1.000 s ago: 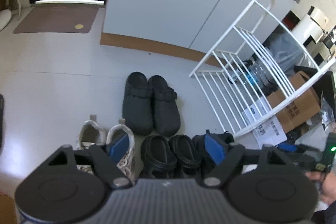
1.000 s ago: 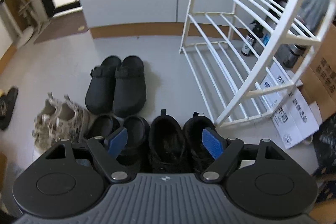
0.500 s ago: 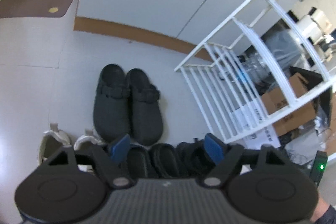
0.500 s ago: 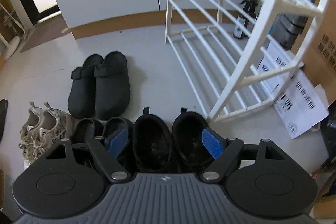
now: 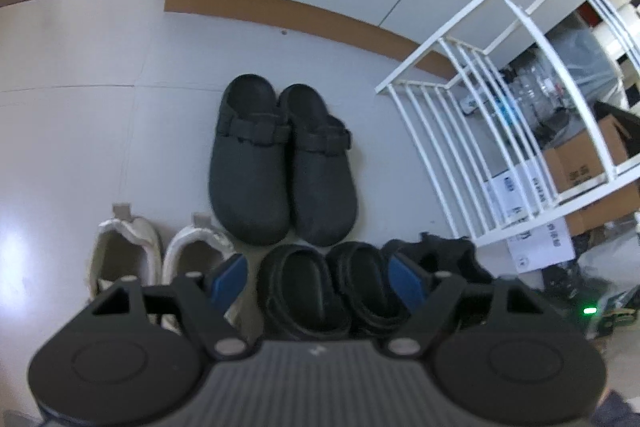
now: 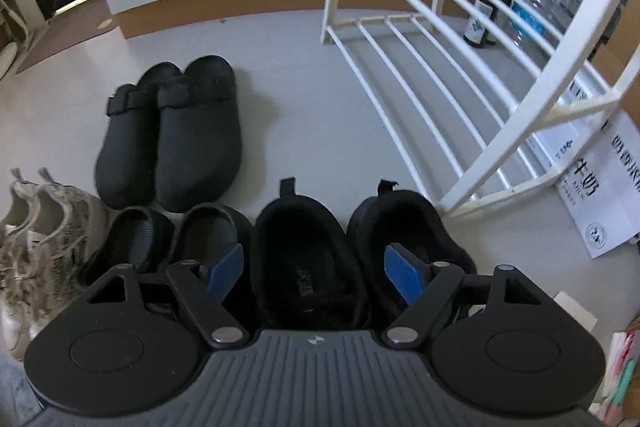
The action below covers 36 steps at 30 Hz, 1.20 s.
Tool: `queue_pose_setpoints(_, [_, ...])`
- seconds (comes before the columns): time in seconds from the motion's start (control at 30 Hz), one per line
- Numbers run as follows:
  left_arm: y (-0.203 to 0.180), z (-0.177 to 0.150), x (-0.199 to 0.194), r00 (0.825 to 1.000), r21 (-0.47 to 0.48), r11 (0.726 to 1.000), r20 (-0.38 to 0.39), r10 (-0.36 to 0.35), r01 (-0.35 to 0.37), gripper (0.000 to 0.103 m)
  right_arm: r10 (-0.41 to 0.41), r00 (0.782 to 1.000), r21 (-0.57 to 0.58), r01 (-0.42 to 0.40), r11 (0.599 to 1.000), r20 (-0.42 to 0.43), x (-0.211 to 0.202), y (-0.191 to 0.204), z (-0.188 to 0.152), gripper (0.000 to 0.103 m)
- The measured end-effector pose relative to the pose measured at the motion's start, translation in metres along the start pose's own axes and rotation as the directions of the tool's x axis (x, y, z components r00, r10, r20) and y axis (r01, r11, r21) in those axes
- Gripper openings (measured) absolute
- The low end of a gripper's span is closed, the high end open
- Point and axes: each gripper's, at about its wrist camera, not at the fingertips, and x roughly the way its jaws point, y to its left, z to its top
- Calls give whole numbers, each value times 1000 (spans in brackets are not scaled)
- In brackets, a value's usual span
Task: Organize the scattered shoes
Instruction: 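Lower the right tool into both black sneakers' heels and close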
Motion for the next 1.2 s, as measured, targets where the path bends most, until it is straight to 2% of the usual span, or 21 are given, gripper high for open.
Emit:
queue_pose_setpoints(0.3, [-9,0,17,999,4,1000,-39,6,-6,80,-38,999,14,39,999,-30,39,-19,-17,80])
queue_pose_setpoints(0.4, [-8,-1,19,999,-7,1000,-42,9,-10,80,-44,997,34,46,998,-58,48,-26,-22,69])
queue_pose_setpoints(0.47, [-8,-1,19,999,-8,1000,-45,11,-12,80,-52,995,38,55,998,-79,54,-31,-29,56])
queue_pose_setpoints(0.63, [-14,-3,23,999,2,1000,-52,8,-8,80,-75,991,27,79,997,-111,62,-38,-44,56])
queue_pose_setpoints(0.87, [-16,-4,23,999,7,1000,-54,4,-3,80,3,998,116,4,993,-66,51,-54,-43,56])
queue_pose_setpoints(1.0, [-18,-5,21,999,11,1000,-47,0,1,80,20,999,120,-14,993,-48,52,-56,-43,56])
queue_pose_setpoints(1.2, [-13,-6,22,998,6,1000,-54,8,-7,80,29,999,109,-24,994,-44,60,-59,-48,50])
